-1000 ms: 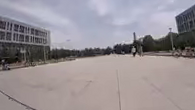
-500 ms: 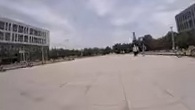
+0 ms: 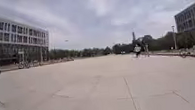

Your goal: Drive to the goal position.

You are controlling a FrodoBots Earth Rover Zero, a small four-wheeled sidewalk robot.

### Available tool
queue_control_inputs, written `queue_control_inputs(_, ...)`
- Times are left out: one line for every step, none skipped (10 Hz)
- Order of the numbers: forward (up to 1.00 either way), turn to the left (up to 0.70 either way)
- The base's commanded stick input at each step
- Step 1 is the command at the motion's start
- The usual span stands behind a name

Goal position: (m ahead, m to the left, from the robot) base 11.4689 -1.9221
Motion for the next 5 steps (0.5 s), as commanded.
queue_control_inputs(1.00, 0.00)
queue_control_inputs(1.00, 0.00)
queue_control_inputs(1.00, 0.00)
queue_control_inputs(1.00, 0.00)
queue_control_inputs(1.00, 0.00)
